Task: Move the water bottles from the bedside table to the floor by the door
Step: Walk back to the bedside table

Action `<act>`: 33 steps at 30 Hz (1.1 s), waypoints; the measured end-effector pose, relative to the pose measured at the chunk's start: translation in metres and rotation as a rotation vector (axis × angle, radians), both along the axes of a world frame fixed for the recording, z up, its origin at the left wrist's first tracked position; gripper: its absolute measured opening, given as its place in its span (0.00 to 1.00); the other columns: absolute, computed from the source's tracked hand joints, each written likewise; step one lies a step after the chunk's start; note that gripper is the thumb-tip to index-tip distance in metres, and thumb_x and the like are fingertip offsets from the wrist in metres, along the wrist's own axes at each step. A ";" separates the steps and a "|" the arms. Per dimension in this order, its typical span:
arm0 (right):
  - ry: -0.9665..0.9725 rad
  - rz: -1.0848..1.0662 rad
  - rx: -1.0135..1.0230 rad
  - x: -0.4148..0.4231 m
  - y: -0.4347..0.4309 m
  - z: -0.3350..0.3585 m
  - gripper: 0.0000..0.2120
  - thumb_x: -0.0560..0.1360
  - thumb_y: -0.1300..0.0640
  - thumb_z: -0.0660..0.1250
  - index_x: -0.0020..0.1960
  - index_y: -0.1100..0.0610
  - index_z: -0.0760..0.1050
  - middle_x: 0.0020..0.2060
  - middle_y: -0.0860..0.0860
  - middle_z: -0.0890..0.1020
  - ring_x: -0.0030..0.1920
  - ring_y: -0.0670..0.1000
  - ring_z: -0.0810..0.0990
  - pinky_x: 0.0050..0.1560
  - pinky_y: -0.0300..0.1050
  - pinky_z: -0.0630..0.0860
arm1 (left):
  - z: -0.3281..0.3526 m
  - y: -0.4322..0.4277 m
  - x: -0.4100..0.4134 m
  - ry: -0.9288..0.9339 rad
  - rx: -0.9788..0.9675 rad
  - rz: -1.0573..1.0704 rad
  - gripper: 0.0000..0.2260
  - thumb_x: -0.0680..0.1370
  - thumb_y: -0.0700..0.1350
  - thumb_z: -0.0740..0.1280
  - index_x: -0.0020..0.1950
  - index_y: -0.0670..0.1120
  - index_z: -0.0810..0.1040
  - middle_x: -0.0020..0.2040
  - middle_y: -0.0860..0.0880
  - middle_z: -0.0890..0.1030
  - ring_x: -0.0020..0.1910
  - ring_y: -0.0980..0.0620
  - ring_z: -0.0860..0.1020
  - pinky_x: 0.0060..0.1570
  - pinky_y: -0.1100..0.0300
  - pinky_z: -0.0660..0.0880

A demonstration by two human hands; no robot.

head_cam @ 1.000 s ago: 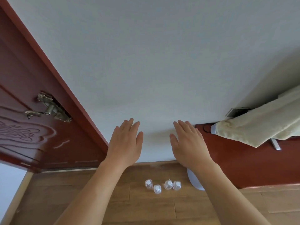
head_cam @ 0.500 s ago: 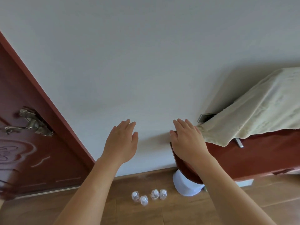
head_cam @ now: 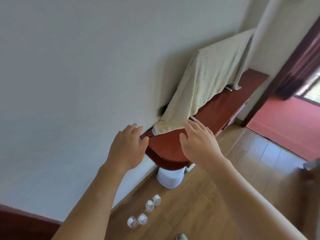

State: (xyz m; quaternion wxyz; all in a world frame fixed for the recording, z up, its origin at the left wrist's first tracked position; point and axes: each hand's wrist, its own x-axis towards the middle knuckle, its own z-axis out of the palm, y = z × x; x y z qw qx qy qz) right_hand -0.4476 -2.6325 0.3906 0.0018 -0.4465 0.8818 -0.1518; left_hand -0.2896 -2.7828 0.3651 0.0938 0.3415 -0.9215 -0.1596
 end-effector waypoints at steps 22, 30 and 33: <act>-0.008 -0.876 -0.066 0.060 0.394 0.013 0.23 0.78 0.50 0.51 0.72 0.54 0.65 0.72 0.49 0.69 0.75 0.53 0.62 0.74 0.54 0.60 | 0.028 0.322 -0.116 0.062 0.075 -0.865 0.23 0.82 0.52 0.58 0.78 0.48 0.65 0.79 0.47 0.63 0.78 0.50 0.59 0.77 0.49 0.56; -0.001 -1.174 -0.093 0.122 0.542 0.021 0.23 0.80 0.53 0.56 0.74 0.56 0.65 0.71 0.51 0.70 0.72 0.53 0.65 0.71 0.50 0.62 | 0.035 0.489 -0.104 0.081 0.133 -1.136 0.22 0.83 0.50 0.59 0.77 0.49 0.65 0.77 0.50 0.65 0.77 0.52 0.61 0.75 0.54 0.55; -0.009 -1.278 -0.072 0.143 0.587 0.020 0.24 0.79 0.53 0.57 0.73 0.56 0.65 0.70 0.53 0.71 0.70 0.54 0.67 0.70 0.50 0.64 | 0.030 0.542 -0.106 0.052 0.162 -1.221 0.24 0.83 0.53 0.59 0.78 0.51 0.62 0.79 0.51 0.61 0.78 0.51 0.58 0.77 0.49 0.57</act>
